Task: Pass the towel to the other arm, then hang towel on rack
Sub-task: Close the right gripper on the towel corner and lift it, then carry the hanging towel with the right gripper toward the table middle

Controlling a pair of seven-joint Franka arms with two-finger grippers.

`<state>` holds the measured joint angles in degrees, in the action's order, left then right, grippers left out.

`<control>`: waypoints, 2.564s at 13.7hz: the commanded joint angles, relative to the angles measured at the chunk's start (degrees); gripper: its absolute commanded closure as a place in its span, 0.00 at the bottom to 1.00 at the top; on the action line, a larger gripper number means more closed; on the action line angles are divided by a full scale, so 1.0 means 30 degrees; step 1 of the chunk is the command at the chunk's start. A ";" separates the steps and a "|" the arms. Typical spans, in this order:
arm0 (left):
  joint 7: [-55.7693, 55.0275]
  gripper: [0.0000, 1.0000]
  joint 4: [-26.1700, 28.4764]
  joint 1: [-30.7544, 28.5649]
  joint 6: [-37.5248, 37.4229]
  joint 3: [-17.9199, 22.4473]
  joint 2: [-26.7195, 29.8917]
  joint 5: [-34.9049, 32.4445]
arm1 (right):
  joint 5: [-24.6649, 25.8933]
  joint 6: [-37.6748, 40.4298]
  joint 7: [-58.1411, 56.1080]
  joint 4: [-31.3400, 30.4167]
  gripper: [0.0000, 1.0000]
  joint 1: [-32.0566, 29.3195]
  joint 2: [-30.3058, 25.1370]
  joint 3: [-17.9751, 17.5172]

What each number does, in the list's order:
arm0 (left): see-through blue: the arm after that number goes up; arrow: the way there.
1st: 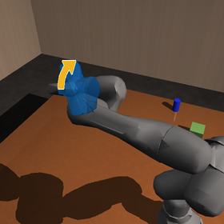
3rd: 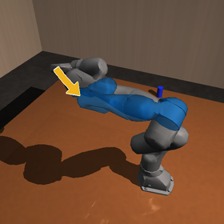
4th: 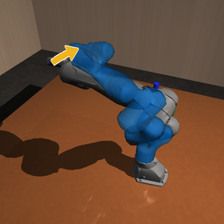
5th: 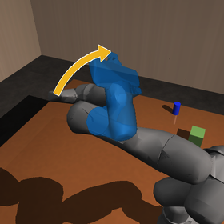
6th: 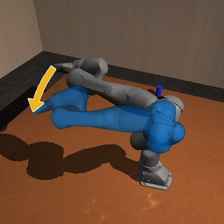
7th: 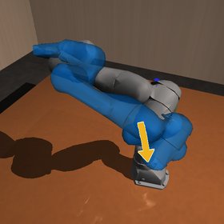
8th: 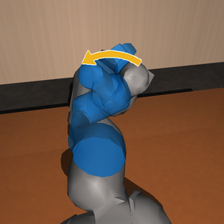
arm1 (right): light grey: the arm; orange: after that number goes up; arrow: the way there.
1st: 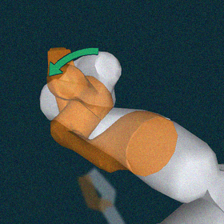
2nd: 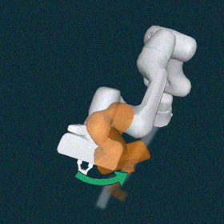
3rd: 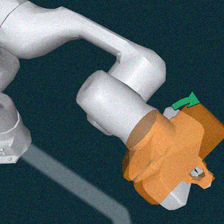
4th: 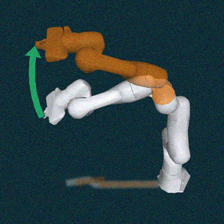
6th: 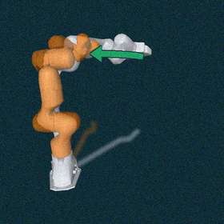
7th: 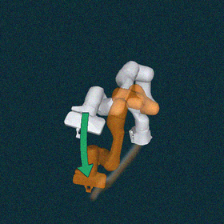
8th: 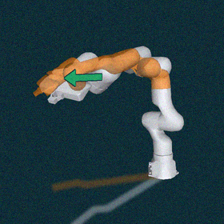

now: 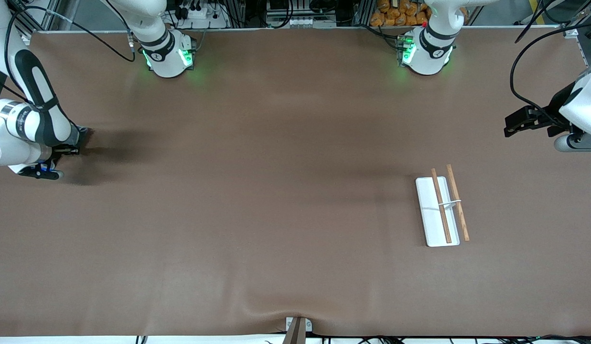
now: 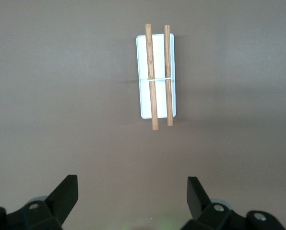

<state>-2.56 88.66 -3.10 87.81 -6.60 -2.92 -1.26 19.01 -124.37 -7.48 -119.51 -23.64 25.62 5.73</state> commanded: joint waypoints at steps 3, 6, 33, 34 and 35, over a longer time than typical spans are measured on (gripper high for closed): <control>0.0120 0.00 -0.0053 -0.0110 0.0174 -0.0056 -0.0023 0.0156 | 0.0284 0.2805 0.0207 0.1160 1.00 0.0438 -0.1009 -0.0297; 0.0149 0.00 -0.0023 -0.0109 0.0174 -0.0056 -0.0023 0.0156 | 0.0021 0.5178 0.0236 0.2361 1.00 0.1082 -0.1624 -0.0356; 0.0149 0.00 -0.0024 -0.0110 0.0350 -0.0056 -0.0169 0.0185 | -1.2486 1.5645 1.7952 1.3200 1.00 1.5815 -0.2594 -0.0356; 0.0149 0.00 -0.0023 -0.0110 0.0379 -0.0056 -0.0169 0.0185 | -1.3186 1.5355 1.8947 1.3408 1.00 1.6343 -0.2535 -0.0327; 0.0149 0.00 -0.0023 -0.0110 0.0408 -0.0056 -0.0169 0.0156 | -1.4005 1.4540 1.9537 1.3671 1.00 1.6667 -0.2534 -0.0327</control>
<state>-2.56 88.67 -3.13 88.37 -6.58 -3.44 -1.26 -19.15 -78.92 46.99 -80.77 24.25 17.84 4.08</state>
